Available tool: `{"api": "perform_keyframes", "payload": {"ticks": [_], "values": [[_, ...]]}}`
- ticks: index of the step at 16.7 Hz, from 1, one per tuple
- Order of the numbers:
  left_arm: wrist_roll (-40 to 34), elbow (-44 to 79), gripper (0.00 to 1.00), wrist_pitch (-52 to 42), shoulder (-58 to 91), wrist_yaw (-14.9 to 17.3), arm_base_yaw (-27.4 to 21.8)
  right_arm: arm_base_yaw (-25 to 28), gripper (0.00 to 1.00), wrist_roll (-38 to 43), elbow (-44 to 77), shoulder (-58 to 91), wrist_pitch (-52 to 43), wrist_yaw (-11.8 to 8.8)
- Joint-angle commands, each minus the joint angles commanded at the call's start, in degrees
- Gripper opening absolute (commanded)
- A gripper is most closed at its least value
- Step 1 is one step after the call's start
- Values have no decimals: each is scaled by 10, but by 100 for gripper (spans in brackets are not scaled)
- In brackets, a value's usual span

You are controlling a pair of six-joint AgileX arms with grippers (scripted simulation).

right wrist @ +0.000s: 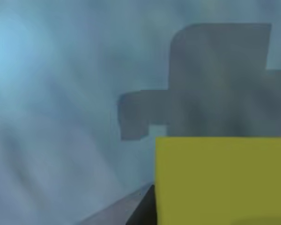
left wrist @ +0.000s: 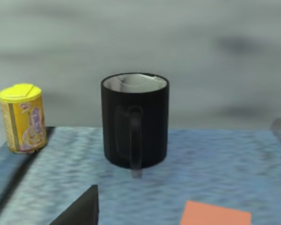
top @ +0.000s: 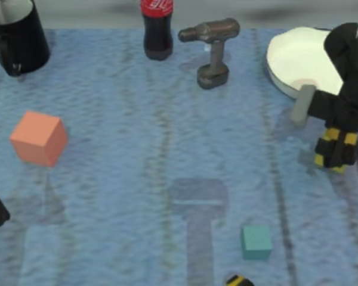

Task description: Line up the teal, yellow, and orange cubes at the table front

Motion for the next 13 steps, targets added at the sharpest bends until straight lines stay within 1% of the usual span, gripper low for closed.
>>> {"api": "perform_keyframes", "payload": {"ticks": [3, 5, 10, 12, 13], "values": [[0, 0, 100, 0, 0, 0, 0, 3, 0, -2, 36, -25, -68, 0], [0, 0, 100, 0, 0, 0, 0, 5, 0, -2, 51, -38, -91, 0], [0, 0, 100, 0, 0, 0, 0, 4, 0, 0, 51, -38, -93, 0], [0, 0, 100, 0, 0, 0, 0, 24, 0, 7, 50, -41, -94, 0], [0, 0, 100, 0, 0, 0, 0, 43, 0, 15, 49, -43, -95, -1]]}}
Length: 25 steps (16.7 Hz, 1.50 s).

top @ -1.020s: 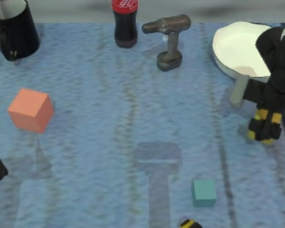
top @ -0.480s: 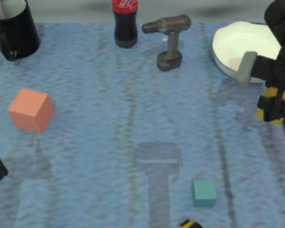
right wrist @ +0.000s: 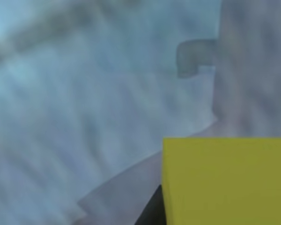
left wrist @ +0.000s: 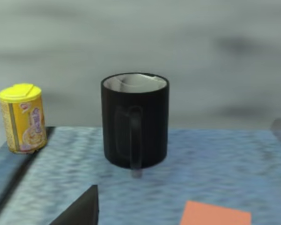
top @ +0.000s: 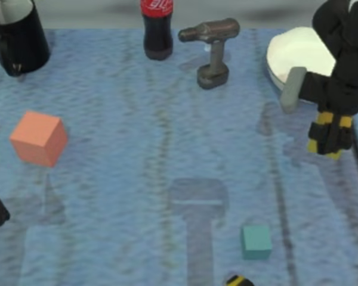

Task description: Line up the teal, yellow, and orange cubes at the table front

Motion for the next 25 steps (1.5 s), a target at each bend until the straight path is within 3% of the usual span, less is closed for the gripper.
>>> {"api": "perform_keyframes", "payload": {"ticks": [11, 13, 19, 25], "values": [[0, 0, 100, 0, 0, 0, 0, 351, 0, 130, -44, -55, -14, -3], [0, 0, 100, 0, 0, 0, 0, 374, 0, 143, -48, -63, -13, -2], [0, 0, 100, 0, 0, 0, 0, 375, 0, 146, -55, -59, -4, -3], [0, 0, 100, 0, 0, 0, 0, 378, 0, 147, -135, -21, 120, -2]]}}
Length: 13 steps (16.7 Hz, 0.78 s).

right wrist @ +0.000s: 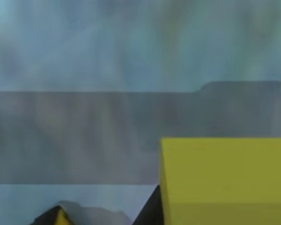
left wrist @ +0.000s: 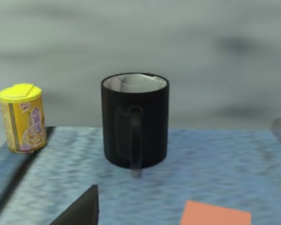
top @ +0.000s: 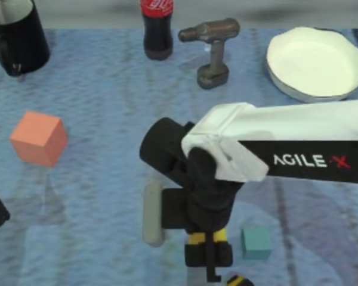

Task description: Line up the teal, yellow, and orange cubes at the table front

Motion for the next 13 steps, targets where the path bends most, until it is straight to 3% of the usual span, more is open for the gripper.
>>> {"api": "perform_keyframes", "payload": {"ticks": [5, 13], "values": [[0, 0, 100, 0, 0, 0, 0, 1, 0, 0, -10, 6, 12, 0], [0, 0, 100, 0, 0, 0, 0, 1, 60, 0, -10, 6, 12, 0]]}}
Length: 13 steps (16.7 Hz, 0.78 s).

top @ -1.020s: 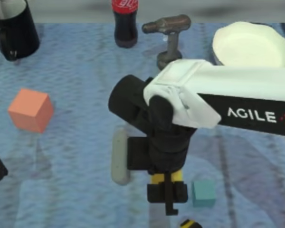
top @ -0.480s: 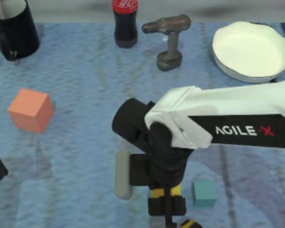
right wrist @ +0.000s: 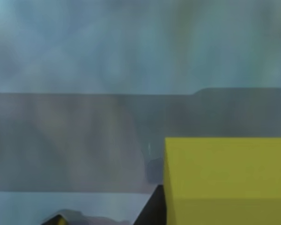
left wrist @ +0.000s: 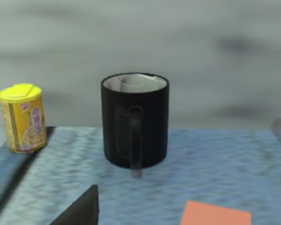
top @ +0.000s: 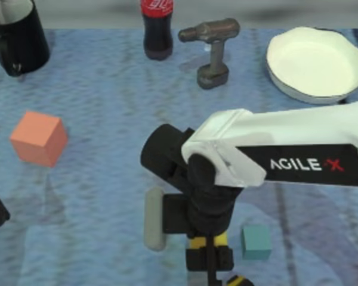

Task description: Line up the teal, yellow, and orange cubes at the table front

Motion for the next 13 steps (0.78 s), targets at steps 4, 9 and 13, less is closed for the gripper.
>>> {"api": "perform_keyframes", "payload": {"ticks": [4, 9, 13], "values": [[0, 0, 100, 0, 0, 0, 0, 0, 90, 0, 0, 0, 0, 0], [0, 0, 100, 0, 0, 0, 0, 0, 100, 0, 0, 0, 0, 0], [0, 0, 100, 0, 0, 0, 0, 0, 100, 0, 0, 0, 0, 0]]}}
